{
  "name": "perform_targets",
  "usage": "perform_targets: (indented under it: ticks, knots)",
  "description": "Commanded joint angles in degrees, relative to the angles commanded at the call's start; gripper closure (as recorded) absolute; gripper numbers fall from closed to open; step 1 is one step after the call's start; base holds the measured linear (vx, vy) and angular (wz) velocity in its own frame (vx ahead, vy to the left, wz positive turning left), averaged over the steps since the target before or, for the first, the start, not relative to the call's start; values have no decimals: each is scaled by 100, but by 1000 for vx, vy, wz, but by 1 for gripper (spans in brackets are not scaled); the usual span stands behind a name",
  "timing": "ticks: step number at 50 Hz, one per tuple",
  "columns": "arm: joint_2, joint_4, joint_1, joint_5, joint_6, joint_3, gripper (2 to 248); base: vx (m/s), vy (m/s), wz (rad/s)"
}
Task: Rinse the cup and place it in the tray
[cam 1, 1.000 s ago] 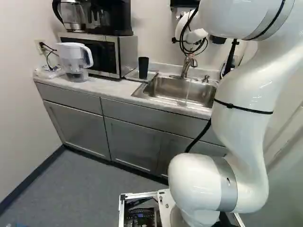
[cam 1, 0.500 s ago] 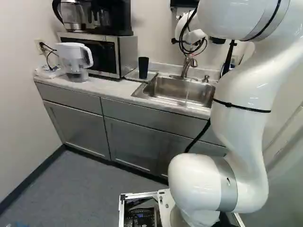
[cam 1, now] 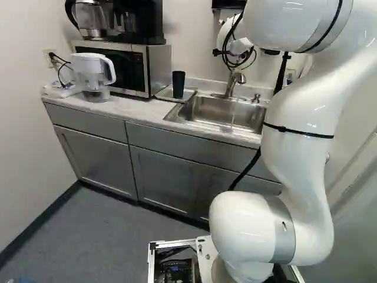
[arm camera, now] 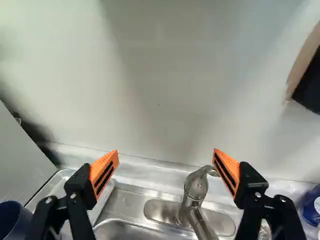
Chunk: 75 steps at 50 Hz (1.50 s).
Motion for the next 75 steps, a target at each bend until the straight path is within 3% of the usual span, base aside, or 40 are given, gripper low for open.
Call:
perform_targets:
  ticks: [75]
  knots:
    - [634,0,74,-337,0,715,3,0,0,0]
